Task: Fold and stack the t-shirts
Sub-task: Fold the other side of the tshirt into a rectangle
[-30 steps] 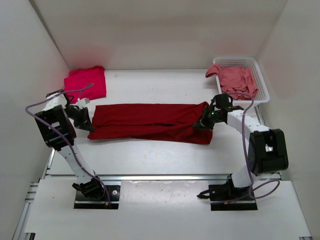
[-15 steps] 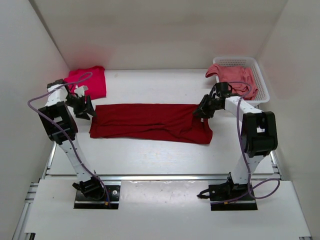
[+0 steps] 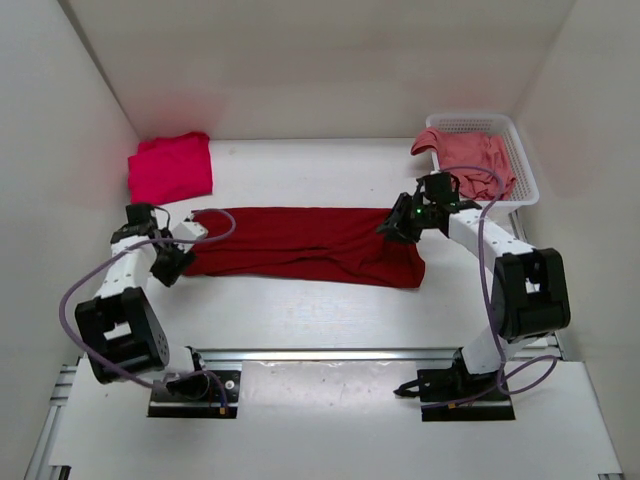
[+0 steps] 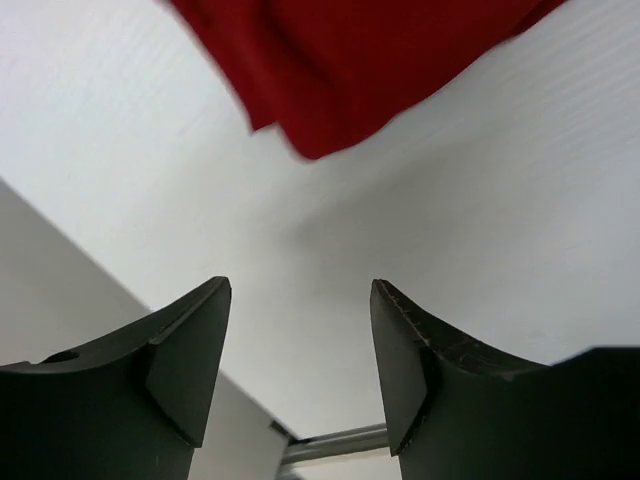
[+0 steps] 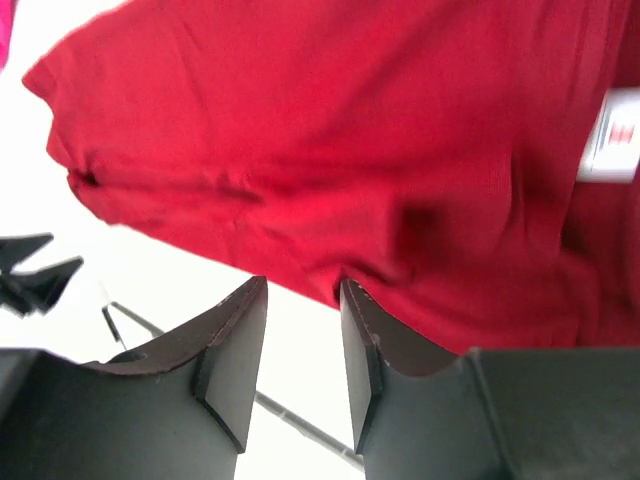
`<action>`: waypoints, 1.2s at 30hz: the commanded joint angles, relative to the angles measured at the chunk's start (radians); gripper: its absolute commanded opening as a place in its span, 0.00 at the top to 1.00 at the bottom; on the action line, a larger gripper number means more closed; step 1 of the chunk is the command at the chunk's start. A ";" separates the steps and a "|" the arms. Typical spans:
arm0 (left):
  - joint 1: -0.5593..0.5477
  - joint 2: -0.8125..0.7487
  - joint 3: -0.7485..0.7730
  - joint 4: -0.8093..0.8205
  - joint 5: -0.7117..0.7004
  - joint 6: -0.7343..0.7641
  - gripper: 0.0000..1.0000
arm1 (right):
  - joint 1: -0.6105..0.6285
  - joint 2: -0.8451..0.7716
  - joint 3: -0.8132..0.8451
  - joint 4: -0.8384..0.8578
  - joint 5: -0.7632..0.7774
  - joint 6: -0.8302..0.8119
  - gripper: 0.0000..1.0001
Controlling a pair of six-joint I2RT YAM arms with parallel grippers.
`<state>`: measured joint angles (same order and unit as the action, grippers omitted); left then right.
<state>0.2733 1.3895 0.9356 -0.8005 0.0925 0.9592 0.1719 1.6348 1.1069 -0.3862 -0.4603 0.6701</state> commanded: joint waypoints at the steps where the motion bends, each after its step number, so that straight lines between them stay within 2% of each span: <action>1: 0.095 0.017 -0.018 0.262 -0.114 0.232 0.31 | 0.003 -0.091 -0.087 0.130 -0.017 0.069 0.65; 6: 0.054 0.020 0.029 0.152 -0.020 0.326 0.27 | 0.017 -0.121 -0.130 0.130 -0.011 0.063 0.65; 12: 0.035 0.032 0.003 0.190 0.165 0.377 0.22 | -0.005 -0.138 -0.166 0.182 -0.017 0.065 0.65; 17: -0.012 0.054 -0.049 0.190 0.155 0.426 0.21 | -0.015 -0.135 -0.196 0.216 -0.020 0.065 0.64; 21: -0.075 0.075 -0.061 0.236 0.151 0.357 0.22 | -0.020 -0.135 -0.219 0.240 -0.035 0.076 0.65; 24: -0.103 0.117 -0.034 0.241 0.154 0.245 0.23 | -0.020 -0.130 -0.231 0.239 -0.037 0.072 0.65; 27: -0.060 0.176 0.041 0.233 0.179 0.035 0.27 | -0.021 -0.135 -0.228 0.250 -0.044 0.072 0.66; 29: 0.038 0.203 0.145 0.204 0.245 -0.226 0.28 | -0.022 -0.136 -0.229 0.244 -0.044 0.065 0.66; 31: 0.130 0.209 0.189 0.169 0.381 -0.401 0.28 | -0.023 -0.147 -0.240 0.254 -0.046 0.068 0.66; 33: 0.196 0.177 0.163 0.175 0.409 -0.580 0.26 | -0.025 -0.158 -0.251 0.260 -0.051 0.071 0.67; 36: 0.202 0.169 0.141 0.135 0.391 -0.631 0.26 | -0.029 -0.162 -0.277 0.286 -0.064 0.082 0.67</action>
<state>0.4801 1.5959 1.0866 -0.6018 0.3965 0.5503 0.1516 1.5127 0.8486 -0.1577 -0.5068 0.7418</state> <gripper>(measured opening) 0.745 0.330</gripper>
